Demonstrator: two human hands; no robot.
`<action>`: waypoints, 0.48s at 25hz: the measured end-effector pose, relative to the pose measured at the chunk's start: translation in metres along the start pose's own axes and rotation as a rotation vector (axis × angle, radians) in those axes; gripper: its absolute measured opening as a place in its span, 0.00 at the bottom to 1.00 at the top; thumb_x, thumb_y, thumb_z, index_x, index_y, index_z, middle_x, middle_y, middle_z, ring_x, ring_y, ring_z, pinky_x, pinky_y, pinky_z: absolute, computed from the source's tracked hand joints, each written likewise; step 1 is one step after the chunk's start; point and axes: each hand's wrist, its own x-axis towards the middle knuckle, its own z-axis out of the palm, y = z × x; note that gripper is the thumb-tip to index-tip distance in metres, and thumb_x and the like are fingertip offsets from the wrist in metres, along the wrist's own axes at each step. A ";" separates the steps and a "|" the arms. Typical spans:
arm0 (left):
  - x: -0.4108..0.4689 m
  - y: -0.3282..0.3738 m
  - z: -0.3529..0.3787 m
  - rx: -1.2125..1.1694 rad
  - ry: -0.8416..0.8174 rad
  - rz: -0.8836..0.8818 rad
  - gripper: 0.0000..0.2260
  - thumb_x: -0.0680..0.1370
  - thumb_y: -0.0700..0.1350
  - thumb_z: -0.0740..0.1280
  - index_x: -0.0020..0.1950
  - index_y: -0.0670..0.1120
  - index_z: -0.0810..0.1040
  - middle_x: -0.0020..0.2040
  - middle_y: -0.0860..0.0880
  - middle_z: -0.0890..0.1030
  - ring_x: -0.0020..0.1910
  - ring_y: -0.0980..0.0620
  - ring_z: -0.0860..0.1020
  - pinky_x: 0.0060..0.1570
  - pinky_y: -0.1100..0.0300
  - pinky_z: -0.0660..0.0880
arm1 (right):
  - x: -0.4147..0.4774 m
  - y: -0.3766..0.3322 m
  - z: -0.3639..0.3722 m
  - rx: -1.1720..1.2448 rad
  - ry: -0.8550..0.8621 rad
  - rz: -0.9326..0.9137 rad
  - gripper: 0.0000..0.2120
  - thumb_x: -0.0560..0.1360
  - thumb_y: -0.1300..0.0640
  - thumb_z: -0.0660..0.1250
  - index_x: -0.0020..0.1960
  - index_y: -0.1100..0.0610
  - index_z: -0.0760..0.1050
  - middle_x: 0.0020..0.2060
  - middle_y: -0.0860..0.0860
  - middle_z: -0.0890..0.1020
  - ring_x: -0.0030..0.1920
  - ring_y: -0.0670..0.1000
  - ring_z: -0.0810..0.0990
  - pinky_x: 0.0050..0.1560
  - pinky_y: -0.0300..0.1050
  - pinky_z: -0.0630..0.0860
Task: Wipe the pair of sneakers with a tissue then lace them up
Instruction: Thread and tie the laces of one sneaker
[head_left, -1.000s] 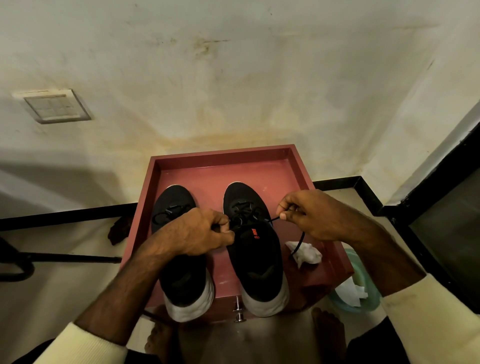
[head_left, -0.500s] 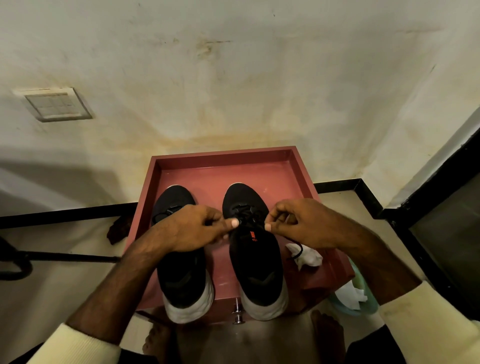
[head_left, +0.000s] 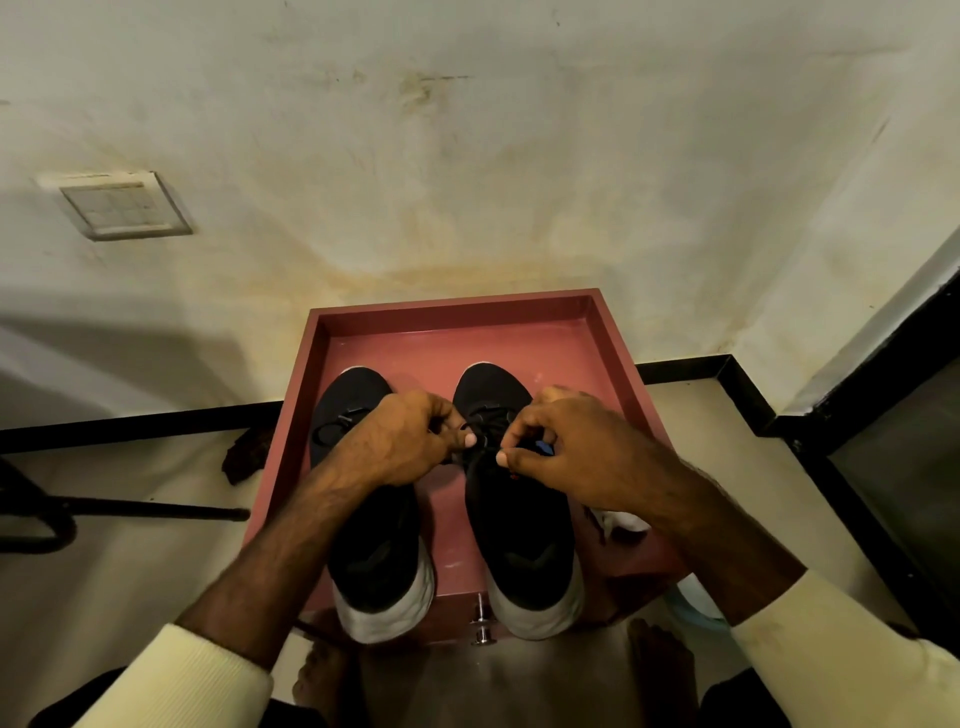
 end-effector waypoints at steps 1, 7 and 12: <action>0.000 0.001 0.000 0.013 -0.003 0.007 0.05 0.79 0.51 0.74 0.48 0.51 0.85 0.42 0.55 0.87 0.42 0.61 0.84 0.45 0.69 0.77 | 0.001 -0.001 0.001 -0.005 0.028 0.004 0.08 0.78 0.42 0.71 0.52 0.44 0.83 0.50 0.44 0.76 0.51 0.43 0.75 0.49 0.41 0.74; -0.001 0.005 -0.003 -0.127 0.045 0.032 0.04 0.79 0.50 0.74 0.47 0.51 0.85 0.41 0.52 0.88 0.43 0.56 0.86 0.48 0.65 0.80 | 0.003 -0.001 0.005 0.014 0.063 0.016 0.05 0.79 0.50 0.71 0.54 0.46 0.82 0.50 0.43 0.77 0.51 0.43 0.77 0.54 0.43 0.78; -0.003 0.006 -0.004 -0.191 0.016 0.046 0.03 0.80 0.47 0.73 0.51 0.49 0.85 0.43 0.48 0.88 0.43 0.55 0.86 0.46 0.69 0.79 | 0.009 0.000 0.009 0.090 0.180 0.080 0.07 0.79 0.53 0.72 0.56 0.46 0.84 0.44 0.41 0.79 0.42 0.40 0.78 0.42 0.33 0.72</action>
